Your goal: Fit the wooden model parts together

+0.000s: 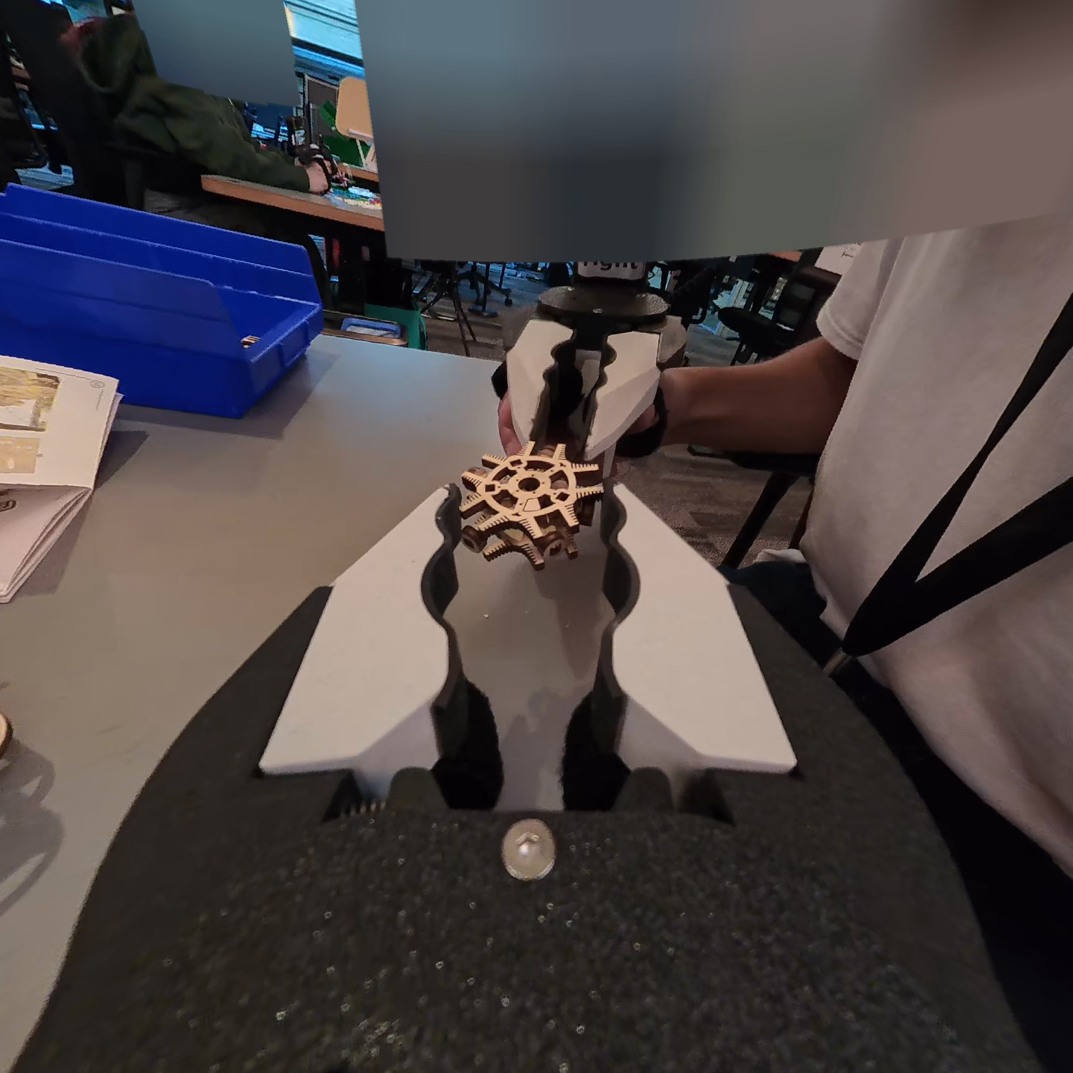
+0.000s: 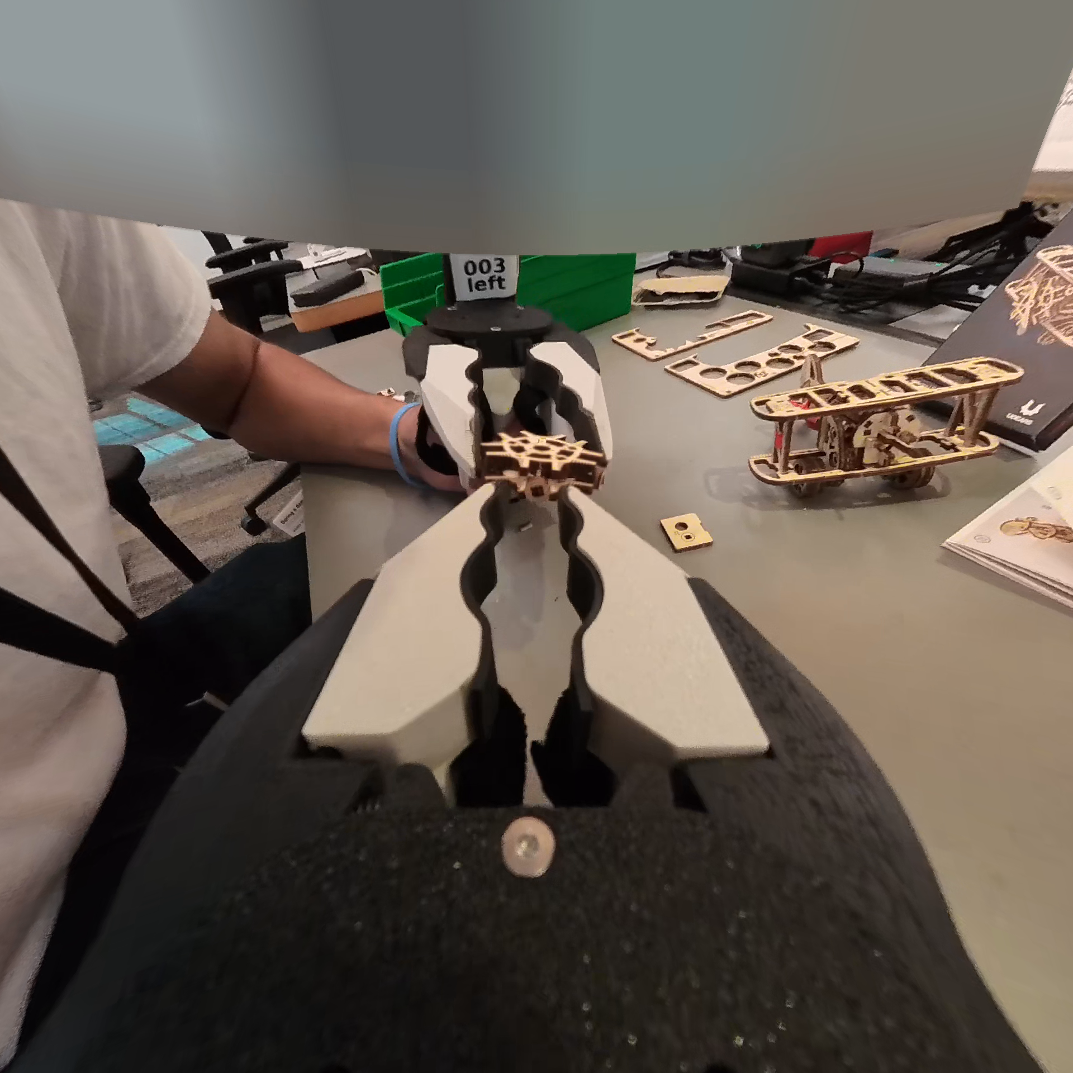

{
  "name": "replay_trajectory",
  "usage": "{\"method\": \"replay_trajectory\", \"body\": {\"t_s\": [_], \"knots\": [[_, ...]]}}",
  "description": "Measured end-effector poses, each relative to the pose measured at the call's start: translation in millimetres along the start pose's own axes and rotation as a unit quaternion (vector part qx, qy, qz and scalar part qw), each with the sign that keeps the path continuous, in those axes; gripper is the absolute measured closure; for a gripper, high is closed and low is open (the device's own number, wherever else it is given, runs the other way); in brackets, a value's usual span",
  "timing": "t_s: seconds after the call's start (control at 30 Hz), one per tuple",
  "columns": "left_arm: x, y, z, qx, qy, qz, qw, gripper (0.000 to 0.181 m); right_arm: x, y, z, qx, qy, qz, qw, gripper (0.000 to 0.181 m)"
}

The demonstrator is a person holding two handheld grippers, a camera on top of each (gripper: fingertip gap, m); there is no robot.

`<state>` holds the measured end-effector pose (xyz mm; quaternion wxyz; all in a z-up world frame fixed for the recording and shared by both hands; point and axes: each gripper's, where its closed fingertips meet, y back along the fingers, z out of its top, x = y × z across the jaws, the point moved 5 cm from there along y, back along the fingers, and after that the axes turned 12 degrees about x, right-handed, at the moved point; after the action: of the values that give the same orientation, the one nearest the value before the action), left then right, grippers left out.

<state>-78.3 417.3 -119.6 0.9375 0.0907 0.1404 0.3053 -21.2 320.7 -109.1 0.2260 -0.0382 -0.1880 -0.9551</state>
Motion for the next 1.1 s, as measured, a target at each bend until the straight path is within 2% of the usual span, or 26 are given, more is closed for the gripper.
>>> {"method": "replay_trajectory", "body": {"t_s": [0.13,0.2,0.27,0.37,0.5,0.63,0.77,0.83,0.93,1.1], "knots": [[1.4,-0.1,-1.4,0.009,-0.016,0.016,1.000,0.135,-3.5,3.6,-2.6,0.000,-0.001,-0.006,1.000,0.164],[1.9,-1.5,-5.6,0.035,-0.048,0.039,0.997,0.135,-5.3,2.3,-5.1,-0.004,-0.022,0.003,1.000,0.157],[2.3,-2.5,-11.6,0.071,-0.095,0.072,0.990,0.135,-9.8,-2.7,-14.1,0.009,-0.077,0.024,0.997,0.141],[-0.8,-2.9,-13.6,0.089,-0.141,0.100,0.981,0.135,-13.3,-13.2,-26.9,0.028,-0.188,0.082,0.978,0.134],[-7.5,-7.0,-13.3,0.094,-0.170,0.111,0.975,0.135,-9.8,-22.3,-26.1,0.000,-0.289,0.161,0.944,0.142],[-12.1,-10.4,-15.5,0.100,-0.183,0.112,0.971,0.135,-6.7,-28.2,-28.3,-0.001,-0.344,0.198,0.918,0.164],[-10.0,-12.6,-22.0,0.121,-0.164,0.106,0.973,0.134,-10.1,-30.2,-36.1,0.018,-0.432,0.229,0.872,0.168],[-6.8,-11.6,-24.1,0.130,-0.155,0.103,0.974,0.120,-10.7,-28.7,-38.4,0.021,-0.435,0.235,0.869,0.169],[-4.0,-7.8,-24.5,0.132,-0.138,0.086,0.978,0.119,-12.8,-24.3,-37.4,0.018,-0.439,0.243,0.865,0.169],[-5.1,-6.5,-24.2,0.129,-0.138,0.078,0.979,0.143,-16.7,-22.2,-39.7,0.017,-0.455,0.244,0.856,0.170]]}}
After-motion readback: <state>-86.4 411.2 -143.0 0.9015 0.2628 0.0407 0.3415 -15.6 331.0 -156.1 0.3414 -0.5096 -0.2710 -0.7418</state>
